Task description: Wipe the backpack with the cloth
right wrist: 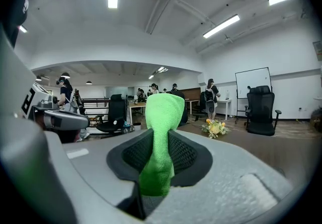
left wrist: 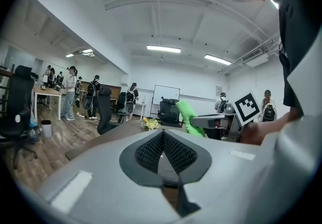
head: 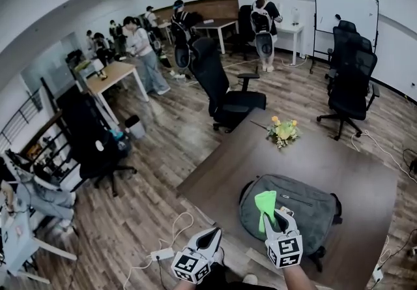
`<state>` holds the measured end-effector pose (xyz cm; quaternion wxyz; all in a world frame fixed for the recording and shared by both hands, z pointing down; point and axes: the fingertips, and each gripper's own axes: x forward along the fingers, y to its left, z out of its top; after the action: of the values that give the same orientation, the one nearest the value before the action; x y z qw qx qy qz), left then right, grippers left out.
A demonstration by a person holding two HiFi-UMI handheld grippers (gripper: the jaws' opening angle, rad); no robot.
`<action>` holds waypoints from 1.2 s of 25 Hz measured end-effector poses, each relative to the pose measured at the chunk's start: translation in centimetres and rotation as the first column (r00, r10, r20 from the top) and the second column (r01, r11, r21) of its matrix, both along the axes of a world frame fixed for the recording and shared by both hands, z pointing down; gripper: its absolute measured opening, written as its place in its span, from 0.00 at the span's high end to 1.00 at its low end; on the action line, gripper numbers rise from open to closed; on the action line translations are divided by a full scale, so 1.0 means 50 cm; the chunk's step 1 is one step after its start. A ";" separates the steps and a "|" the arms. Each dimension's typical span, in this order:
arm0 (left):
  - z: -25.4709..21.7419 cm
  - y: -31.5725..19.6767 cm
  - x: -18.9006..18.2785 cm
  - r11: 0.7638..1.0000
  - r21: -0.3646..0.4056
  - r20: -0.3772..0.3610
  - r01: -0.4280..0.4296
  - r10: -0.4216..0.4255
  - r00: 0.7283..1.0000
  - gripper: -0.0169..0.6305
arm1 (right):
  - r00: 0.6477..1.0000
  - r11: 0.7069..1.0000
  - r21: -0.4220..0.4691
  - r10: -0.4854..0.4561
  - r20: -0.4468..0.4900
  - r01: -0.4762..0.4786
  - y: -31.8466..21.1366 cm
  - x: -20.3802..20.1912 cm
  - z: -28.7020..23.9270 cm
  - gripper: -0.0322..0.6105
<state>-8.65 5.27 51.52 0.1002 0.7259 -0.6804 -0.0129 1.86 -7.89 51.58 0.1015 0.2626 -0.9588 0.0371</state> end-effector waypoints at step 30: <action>0.018 -0.391 -0.171 0.836 -0.009 0.071 -0.548 0.547 0.834 0.95 | 0.878 0.878 -0.023 0.477 -0.020 -0.478 -0.242 -0.131 0.024 0.81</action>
<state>-17.22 -14.28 52.43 0.0712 0.8907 -0.4473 0.0381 -4.67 -19.97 52.78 0.0995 0.4896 -0.8632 0.0723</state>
